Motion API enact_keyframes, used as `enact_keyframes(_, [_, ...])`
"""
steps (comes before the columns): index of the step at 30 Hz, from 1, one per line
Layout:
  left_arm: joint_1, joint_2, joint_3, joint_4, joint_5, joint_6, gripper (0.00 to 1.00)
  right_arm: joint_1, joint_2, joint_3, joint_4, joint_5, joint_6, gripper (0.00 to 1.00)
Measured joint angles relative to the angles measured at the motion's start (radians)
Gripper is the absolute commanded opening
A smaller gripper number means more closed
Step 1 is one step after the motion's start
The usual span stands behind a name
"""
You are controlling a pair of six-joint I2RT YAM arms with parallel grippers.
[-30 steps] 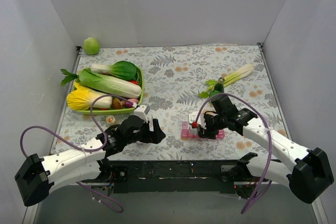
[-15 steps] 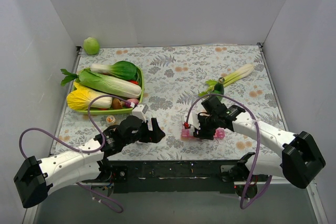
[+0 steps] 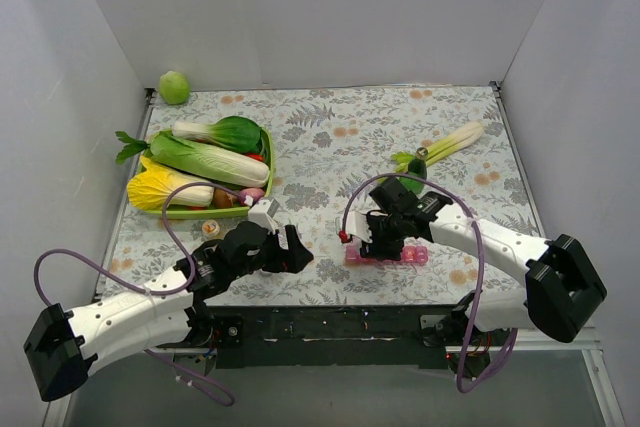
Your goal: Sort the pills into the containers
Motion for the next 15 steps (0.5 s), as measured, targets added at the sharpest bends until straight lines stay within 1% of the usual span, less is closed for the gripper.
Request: enact_keyframes(15, [0.0,-0.034,-0.003,-0.004,0.004,-0.012,0.83,0.053,0.064,0.064,-0.081,0.079,0.008,0.01])
